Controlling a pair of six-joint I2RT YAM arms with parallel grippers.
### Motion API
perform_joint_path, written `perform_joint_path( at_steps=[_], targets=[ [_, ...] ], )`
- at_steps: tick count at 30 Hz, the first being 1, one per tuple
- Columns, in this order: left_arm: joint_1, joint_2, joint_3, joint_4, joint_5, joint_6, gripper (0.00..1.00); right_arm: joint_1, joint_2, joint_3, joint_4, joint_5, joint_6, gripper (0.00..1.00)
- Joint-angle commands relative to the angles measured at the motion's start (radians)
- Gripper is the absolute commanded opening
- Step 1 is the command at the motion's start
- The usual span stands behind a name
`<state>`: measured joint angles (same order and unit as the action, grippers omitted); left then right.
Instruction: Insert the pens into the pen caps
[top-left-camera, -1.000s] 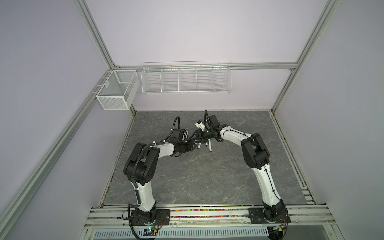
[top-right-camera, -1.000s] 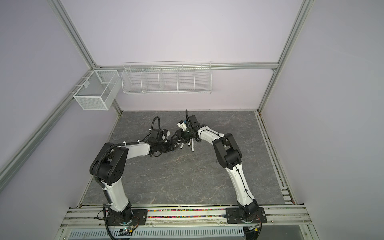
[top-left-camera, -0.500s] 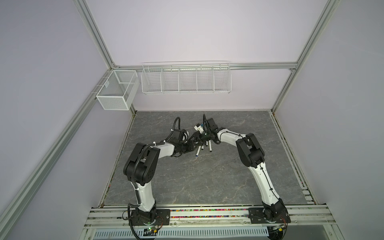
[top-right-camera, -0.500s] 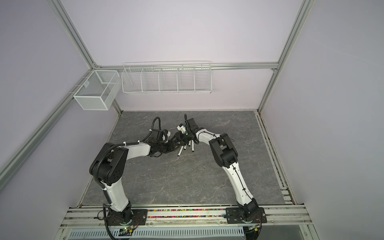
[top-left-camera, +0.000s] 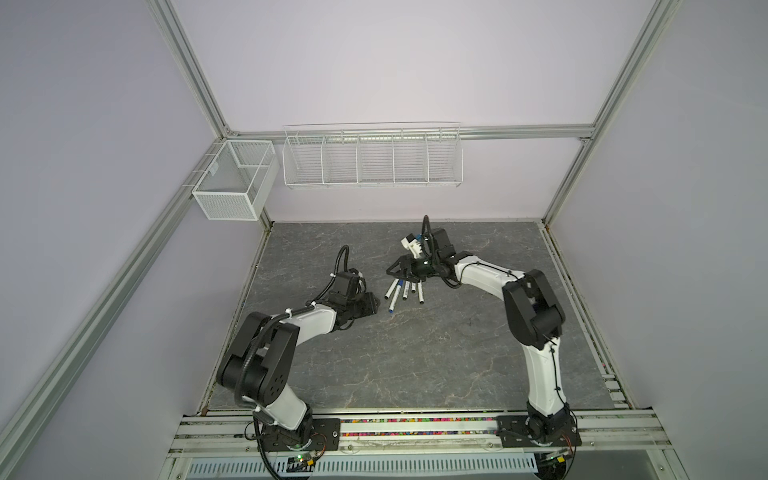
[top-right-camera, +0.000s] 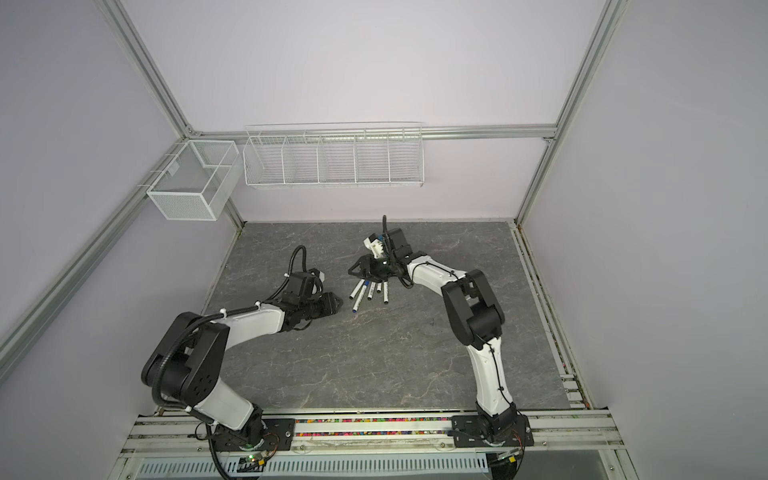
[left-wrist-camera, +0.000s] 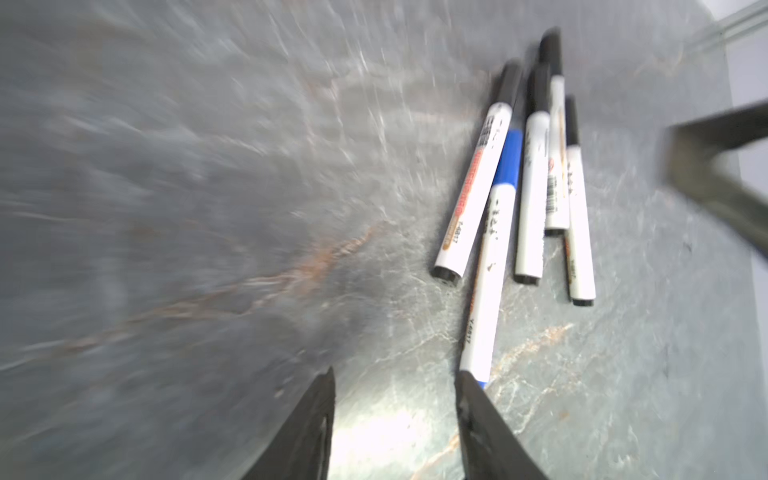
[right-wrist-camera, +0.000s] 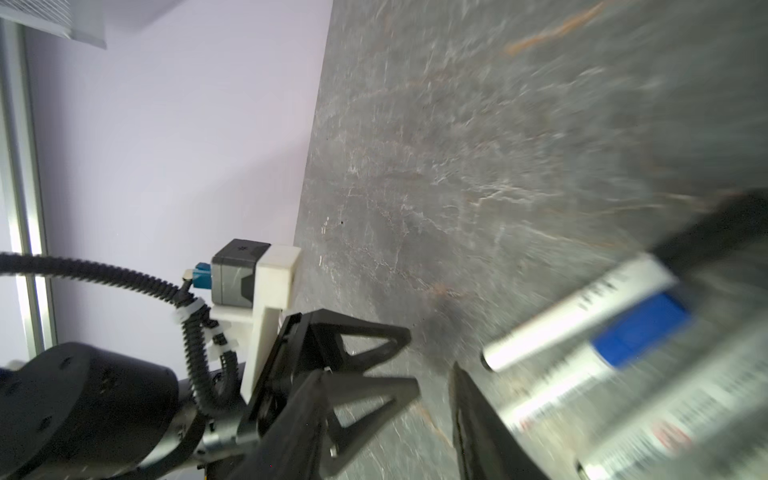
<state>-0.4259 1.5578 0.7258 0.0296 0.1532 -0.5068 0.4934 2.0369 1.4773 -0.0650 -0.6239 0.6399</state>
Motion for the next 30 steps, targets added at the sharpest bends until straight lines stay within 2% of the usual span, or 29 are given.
perform_joint_path(
  at_steps=[1,2,5,8,11,12,13,14,16,18,19,22,23,24,25,27,29,30],
  targets=[
    [0.004,-0.121,0.004,-0.019,-0.279,0.0,0.49,-0.143,-0.186,-0.193,0.013,0.349,-0.093,0.52],
    [0.014,-0.158,0.008,-0.043,-0.355,0.016,0.49,-0.178,-0.254,-0.263,0.02,0.442,-0.128,0.53],
    [0.075,-0.264,0.007,-0.063,-0.486,0.078,0.51,-0.24,-0.426,-0.414,0.011,0.76,-0.249,0.56],
    [0.144,-0.335,-0.032,-0.026,-0.615,0.143,0.55,-0.273,-0.552,-0.534,0.061,1.004,-0.346,0.6],
    [0.219,-0.331,-0.085,0.034,-0.729,0.178,0.57,-0.329,-0.603,-0.649,0.142,1.058,-0.395,0.66],
    [0.252,-0.318,-0.078,0.021,-0.75,0.149,0.58,-0.34,-0.606,-0.681,0.172,1.061,-0.409,0.67],
    [0.291,-0.303,-0.054,-0.028,-0.748,0.102,0.58,-0.344,-0.602,-0.712,0.208,1.07,-0.433,0.67],
    [0.316,-0.284,-0.049,-0.027,-0.753,0.102,0.58,-0.347,-0.59,-0.727,0.232,1.111,-0.431,0.7],
    [0.34,-0.248,-0.036,-0.001,-0.765,0.126,0.58,-0.363,-0.579,-0.701,0.185,1.118,-0.436,0.73],
    [0.342,-0.201,-0.037,0.056,-0.801,0.179,0.59,-0.374,-0.547,-0.706,0.247,1.098,-0.484,0.73],
    [0.347,-0.173,-0.024,0.05,-0.817,0.18,0.6,-0.393,-0.53,-0.671,0.183,1.06,-0.47,0.73],
    [0.355,-0.112,-0.015,0.044,-0.807,0.151,0.64,-0.41,-0.504,-0.654,0.175,0.992,-0.474,0.73],
    [0.355,-0.096,-0.023,0.066,-0.804,0.148,0.66,-0.41,-0.497,-0.642,0.148,0.99,-0.481,0.73],
    [0.355,-0.084,-0.034,0.094,-0.804,0.149,0.88,-0.411,-0.485,-0.628,0.113,0.993,-0.491,0.73],
    [0.356,-0.072,-0.047,0.139,-0.806,0.163,0.99,-0.411,-0.474,-0.626,0.089,1.011,-0.502,0.73],
    [0.358,-0.072,-0.045,0.16,-0.804,0.168,0.99,-0.41,-0.465,-0.673,0.136,1.06,-0.514,0.73],
    [0.358,-0.063,-0.076,0.27,-0.776,0.243,0.99,-0.41,-0.47,-0.775,0.335,1.073,-0.559,0.73],
    [0.358,-0.062,-0.078,0.282,-0.781,0.251,0.99,-0.405,-0.485,-0.793,0.367,1.076,-0.587,0.74]
  ],
)
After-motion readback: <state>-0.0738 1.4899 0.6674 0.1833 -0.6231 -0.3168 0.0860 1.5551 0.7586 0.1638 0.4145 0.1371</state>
